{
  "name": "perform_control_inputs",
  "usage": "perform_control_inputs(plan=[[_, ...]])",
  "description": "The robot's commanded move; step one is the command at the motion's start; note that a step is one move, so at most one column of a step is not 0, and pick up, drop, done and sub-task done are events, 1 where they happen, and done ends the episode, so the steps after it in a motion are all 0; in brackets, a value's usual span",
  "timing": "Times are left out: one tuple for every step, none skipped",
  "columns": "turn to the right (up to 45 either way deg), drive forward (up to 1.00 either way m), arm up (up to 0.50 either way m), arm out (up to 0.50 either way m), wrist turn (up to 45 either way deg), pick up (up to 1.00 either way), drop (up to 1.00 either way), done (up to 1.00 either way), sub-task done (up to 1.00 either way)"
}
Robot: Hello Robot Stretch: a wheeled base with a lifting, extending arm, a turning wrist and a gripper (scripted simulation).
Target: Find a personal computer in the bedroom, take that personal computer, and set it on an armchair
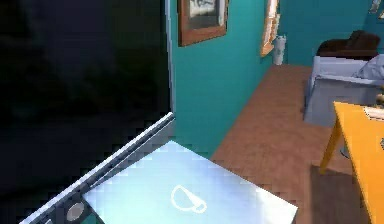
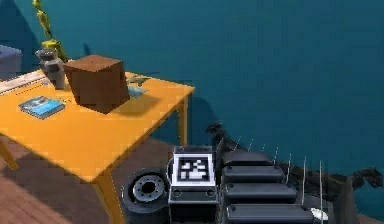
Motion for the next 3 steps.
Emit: perform_control_inputs(plan=[[0.0, 0.35, 0.00, 0.00, 0.0, 0.00, 0.00, 0.00, 0.00], [27.0, 0.00, 0.00, 0.00, 0.0, 0.00, 0.00, 0.00, 0.00], [3.0, 0.00, 0.00, 0.00, 0.0, 0.00, 0.00, 0.00, 0.00]])
